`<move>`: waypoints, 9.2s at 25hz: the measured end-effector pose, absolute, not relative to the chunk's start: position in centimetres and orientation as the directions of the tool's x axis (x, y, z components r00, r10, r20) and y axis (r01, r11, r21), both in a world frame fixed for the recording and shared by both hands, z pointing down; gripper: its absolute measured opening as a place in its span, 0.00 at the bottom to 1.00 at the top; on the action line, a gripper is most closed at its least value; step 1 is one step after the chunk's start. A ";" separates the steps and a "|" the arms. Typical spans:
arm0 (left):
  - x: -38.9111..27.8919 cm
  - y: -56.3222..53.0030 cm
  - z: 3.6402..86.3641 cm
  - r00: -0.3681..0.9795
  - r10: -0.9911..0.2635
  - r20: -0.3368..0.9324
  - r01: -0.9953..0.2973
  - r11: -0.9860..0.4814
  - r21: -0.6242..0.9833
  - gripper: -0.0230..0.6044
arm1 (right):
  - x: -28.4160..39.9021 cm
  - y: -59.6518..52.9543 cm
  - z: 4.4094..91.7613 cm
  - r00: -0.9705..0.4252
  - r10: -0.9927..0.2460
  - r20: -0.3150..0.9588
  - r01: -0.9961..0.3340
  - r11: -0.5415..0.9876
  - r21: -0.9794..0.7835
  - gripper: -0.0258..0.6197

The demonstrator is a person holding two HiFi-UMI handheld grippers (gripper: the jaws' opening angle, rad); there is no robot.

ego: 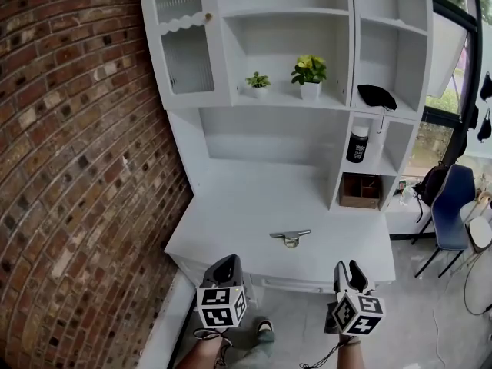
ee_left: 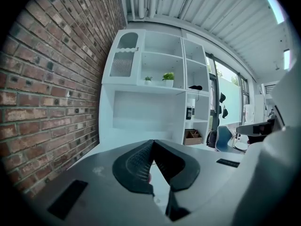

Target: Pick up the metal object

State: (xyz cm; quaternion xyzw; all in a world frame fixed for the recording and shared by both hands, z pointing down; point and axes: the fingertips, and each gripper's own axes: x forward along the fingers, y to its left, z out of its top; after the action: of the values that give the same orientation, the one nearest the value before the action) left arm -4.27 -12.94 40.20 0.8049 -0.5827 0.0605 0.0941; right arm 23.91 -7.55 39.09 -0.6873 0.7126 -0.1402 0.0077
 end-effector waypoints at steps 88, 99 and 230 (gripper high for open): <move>-12.0 -26.7 57.8 -0.063 -0.855 0.515 -0.960 0.192 0.202 0.04 | 14.0 -31.5 59.3 -0.459 -0.342 0.820 -0.360 0.915 0.180 0.22; -13.5 -25.2 58.7 -0.121 -0.840 0.529 -0.943 0.264 0.205 0.04 | 14.1 -31.1 62.9 -0.309 -0.314 0.898 -0.137 0.949 0.284 0.22; 6.1 -38.5 37.1 0.464 -0.873 0.151 -0.877 -0.430 0.215 0.04 | 28.8 -31.9 32.4 0.020 -1.000 0.013 -0.990 -0.022 -0.141 0.05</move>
State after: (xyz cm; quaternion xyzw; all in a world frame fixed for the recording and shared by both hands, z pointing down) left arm 6.14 -38.51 37.10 0.8454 -0.5175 0.0083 0.1320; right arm 28.76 -31.94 32.39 -0.7128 0.6978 -0.0543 0.0460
